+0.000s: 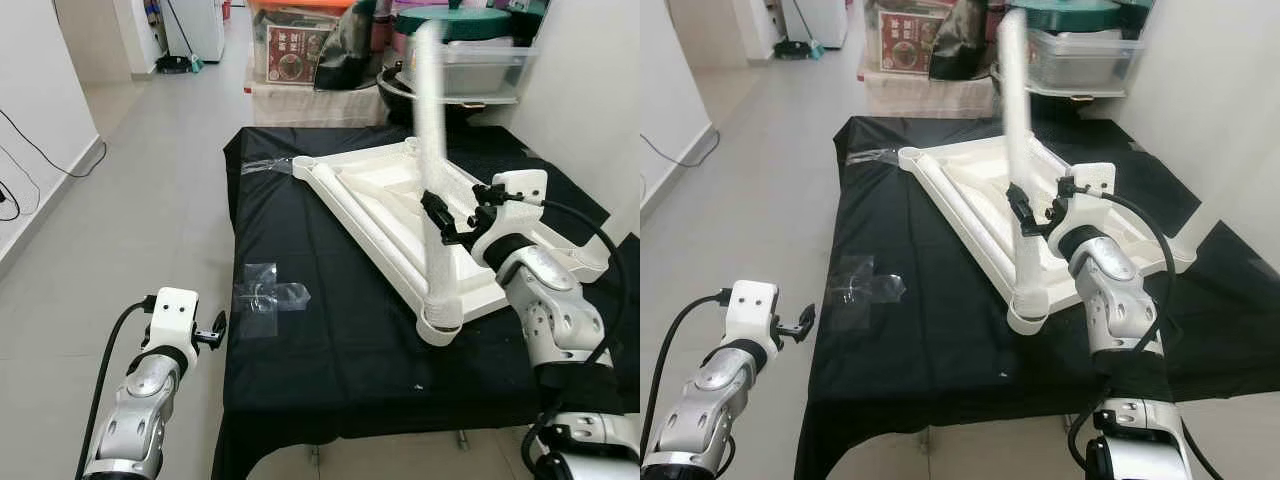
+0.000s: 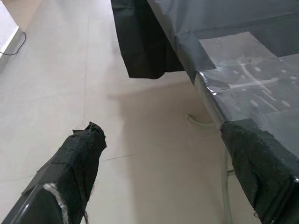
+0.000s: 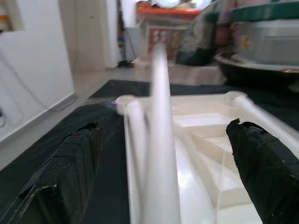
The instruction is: Building children table
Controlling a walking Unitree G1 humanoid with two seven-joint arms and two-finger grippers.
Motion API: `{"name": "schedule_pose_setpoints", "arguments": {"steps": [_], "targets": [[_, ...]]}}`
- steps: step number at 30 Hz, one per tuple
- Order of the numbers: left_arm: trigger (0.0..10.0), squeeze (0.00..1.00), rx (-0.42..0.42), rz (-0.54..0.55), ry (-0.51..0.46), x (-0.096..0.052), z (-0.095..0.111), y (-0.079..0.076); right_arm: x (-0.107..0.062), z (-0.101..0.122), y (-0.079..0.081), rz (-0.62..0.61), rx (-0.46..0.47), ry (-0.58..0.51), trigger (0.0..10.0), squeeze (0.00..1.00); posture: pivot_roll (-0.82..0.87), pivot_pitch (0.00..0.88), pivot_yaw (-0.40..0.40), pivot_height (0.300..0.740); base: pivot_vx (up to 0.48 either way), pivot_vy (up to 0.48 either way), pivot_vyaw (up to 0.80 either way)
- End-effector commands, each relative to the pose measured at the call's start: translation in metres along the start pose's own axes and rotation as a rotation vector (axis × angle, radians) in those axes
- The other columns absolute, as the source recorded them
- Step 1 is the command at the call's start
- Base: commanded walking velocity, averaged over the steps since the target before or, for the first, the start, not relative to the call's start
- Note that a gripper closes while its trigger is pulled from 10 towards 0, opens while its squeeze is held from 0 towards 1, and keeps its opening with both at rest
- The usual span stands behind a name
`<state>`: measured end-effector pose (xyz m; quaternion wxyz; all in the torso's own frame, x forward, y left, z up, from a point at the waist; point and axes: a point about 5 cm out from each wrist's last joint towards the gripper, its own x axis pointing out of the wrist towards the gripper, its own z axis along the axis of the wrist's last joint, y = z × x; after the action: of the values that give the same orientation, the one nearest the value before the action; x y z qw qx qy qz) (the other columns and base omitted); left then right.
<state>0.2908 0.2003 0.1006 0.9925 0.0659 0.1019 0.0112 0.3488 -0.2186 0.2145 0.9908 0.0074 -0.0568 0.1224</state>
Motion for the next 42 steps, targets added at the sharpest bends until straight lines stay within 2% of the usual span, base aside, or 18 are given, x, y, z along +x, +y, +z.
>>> {"name": "schedule_pose_setpoints", "arguments": {"steps": [1,8,10,11,12,13,14,15,16,22,24,30,31,32,33,37,40,42], "targets": [[10.0,0.00,0.026,0.001,0.010,0.000,-0.002,0.003,-0.001,-0.009,0.002,0.027,-0.017,0.032,0.0,1.00,0.03,0.000,-0.070,0.740,0.000,0.000,0.00],[10.0,0.00,0.028,0.007,0.009,0.001,-0.001,0.005,-0.002,-0.021,0.006,0.027,-0.034,0.078,0.0,0.99,0.04,0.000,-0.072,0.740,0.000,0.000,0.00],[10.0,0.00,0.025,0.011,0.006,0.000,-0.001,0.005,0.000,-0.022,0.008,0.005,-0.022,0.068,0.0,0.88,0.04,0.000,-0.075,0.740,0.000,0.000,0.00],[10.0,0.00,0.025,0.011,0.006,0.000,-0.001,0.005,0.000,-0.022,0.008,0.005,-0.022,0.068,0.0,0.88,0.04,0.000,-0.075,0.740,0.000,0.000,0.00],[10.0,0.00,0.023,0.011,0.005,0.000,-0.001,0.006,0.001,-0.023,0.010,-0.005,-0.012,0.064,0.0,0.36,0.05,0.000,-0.077,0.740,0.000,0.000,0.00],[10.0,0.00,0.023,0.011,0.005,0.000,-0.001,0.006,0.001,-0.023,0.010,-0.005,-0.012,0.064,0.0,0.36,0.05,0.000,-0.077,0.740,0.000,0.000,0.00],[10.0,0.00,0.018,0.010,0.001,0.000,0.000,0.006,0.002,-0.025,0.014,-0.033,0.003,0.067,0.0,0.00,0.05,0.000,-0.077,0.740,0.000,0.000,0.00],[10.0,0.00,0.014,0.008,-0.004,0.000,0.000,0.005,0.003,-0.028,0.018,-0.047,0.018,0.075,0.0,0.00,0.05,0.000,-0.075,0.740,0.000,0.000,0.00],[10.0,0.00,0.011,0.002,-0.009,0.000,0.001,0.005,0.004,-0.033,0.023,-0.062,0.027,0.092,10.0,0.00,0.05,0.000,-0.074,0.740,0.000,0.000,0.00],[10.0,0.00,0.005,-0.006,-0.022,0.000,0.004,0.003,0.004,-0.039,0.032,-0.079,0.042,0.109,10.0,0.00,0.05,0.000,-0.072,0.740,0.000,0.000,0.00],[10.0,0.00,-0.009,-0.011,-0.049,0.000,0.009,0.003,0.004,-0.045,0.043,-0.089,0.073,0.119,10.0,0.00,0.05,0.000,-0.071,0.740,0.000,0.000,0.00],[10.0,0.00,-0.033,-0.019,-0.076,0.001,0.015,0.002,0.009,-0.038,0.043,-0.098,0.062,0.094,10.0,0.00,0.04,0.000,-0.076,0.740,0.000,0.000,0.00],[10.0,0.00,-0.043,-0.016,-0.086,0.001,0.017,0.002,0.011,-0.033,0.040,-0.107,0.043,0.075,10.0,0.82,0.04,0.000,-0.080,0.740,0.289,0.000,0.00],[10.0,0.00,-0.043,-0.016,-0.086,0.001,0.017,0.002,0.011,-0.033,0.040,-0.107,0.043,0.075,10.0,0.82,0.04,0.000,-0.080,0.740,0.289,0.000,0.00],[10.0,0.00,-0.056,-0.015,-0.098,0.001,0.018,0.002,0.012,-0.027,0.040,-0.098,0.055,0.037,10.0,1.00,0.04,0.000,-0.080,0.740,0.398,0.000,0.00],[10.0,0.00,-0.066,-0.016,-0.109,0.000,0.020,0.002,0.012,-0.022,0.042,-0.095,0.050,0.010,10.0,1.00,0.05,0.000,-0.085,0.740,0.459,0.000,0.00],[10.0,0.00,-0.075,-0.023,-0.124,-0.001,0.023,-0.001,0.013,-0.018,0.052,-0.082,0.053,-0.018,10.0,1.00,0.05,0.000,-0.084,0.740,0.480,0.000,0.00],[10.0,0.00,-0.076,-0.028,-0.130,-0.001,0.024,-0.002,0.016,-0.021,0.058,-0.123,0.024,0.012,10.0,1.00,0.05,0.000,-0.083,0.740,0.480,0.000,0.00]]}}
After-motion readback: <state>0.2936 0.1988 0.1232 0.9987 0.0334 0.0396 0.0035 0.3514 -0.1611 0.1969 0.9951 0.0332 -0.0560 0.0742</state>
